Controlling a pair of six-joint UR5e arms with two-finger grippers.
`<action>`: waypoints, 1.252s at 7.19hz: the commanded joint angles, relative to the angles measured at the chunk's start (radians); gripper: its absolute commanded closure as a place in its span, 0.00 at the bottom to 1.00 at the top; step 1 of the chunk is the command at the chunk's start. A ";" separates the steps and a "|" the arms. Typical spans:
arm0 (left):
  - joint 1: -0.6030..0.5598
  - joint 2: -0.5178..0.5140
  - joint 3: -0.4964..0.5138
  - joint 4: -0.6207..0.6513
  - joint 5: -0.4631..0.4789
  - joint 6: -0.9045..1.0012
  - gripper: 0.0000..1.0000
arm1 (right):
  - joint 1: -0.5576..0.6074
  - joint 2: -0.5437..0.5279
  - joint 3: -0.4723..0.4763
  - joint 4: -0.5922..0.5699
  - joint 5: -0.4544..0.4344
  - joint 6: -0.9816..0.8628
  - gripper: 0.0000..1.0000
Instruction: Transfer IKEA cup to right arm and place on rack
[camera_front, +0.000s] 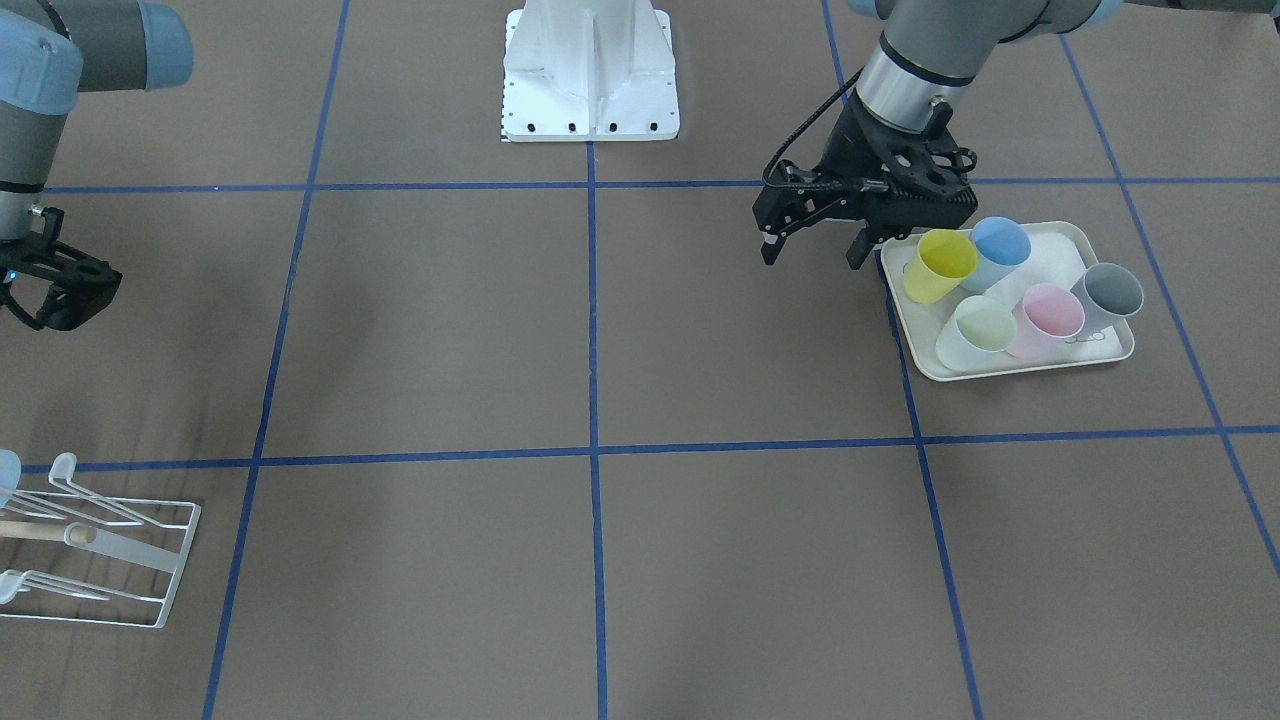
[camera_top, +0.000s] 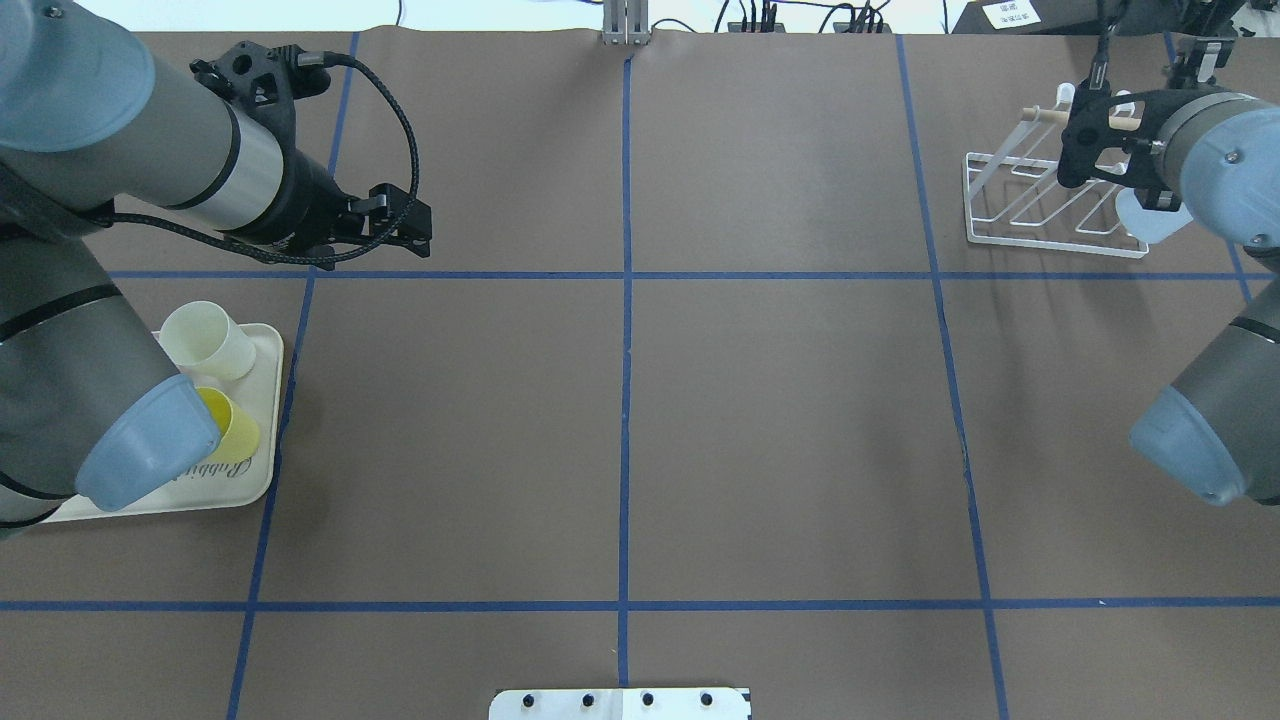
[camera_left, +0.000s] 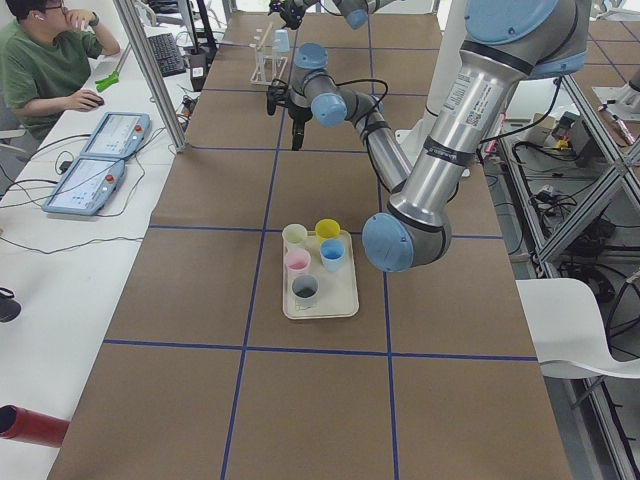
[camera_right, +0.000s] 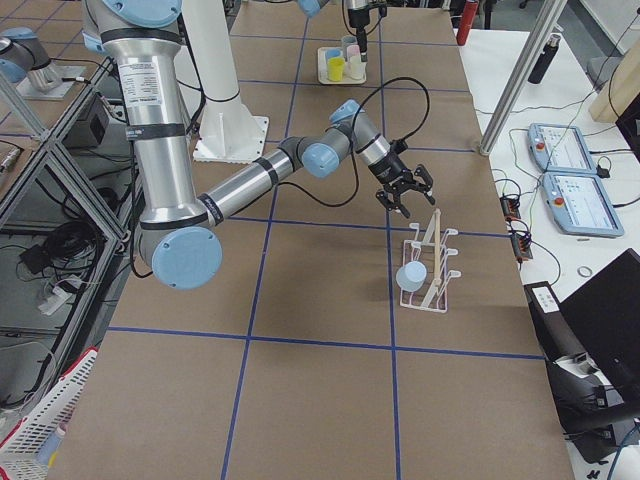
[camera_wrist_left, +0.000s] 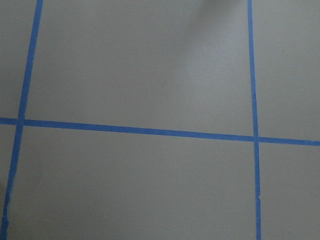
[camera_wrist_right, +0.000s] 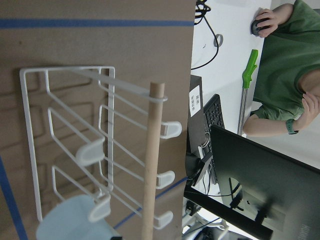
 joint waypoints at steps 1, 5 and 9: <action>-0.061 0.037 -0.008 0.025 0.006 0.155 0.00 | -0.002 -0.001 -0.007 0.151 0.135 0.388 0.17; -0.149 0.245 -0.137 0.162 -0.002 0.574 0.00 | -0.086 0.106 -0.012 0.164 0.195 0.858 0.02; -0.236 0.538 -0.096 -0.143 -0.054 0.720 0.00 | -0.089 0.267 -0.001 -0.048 0.358 0.964 0.01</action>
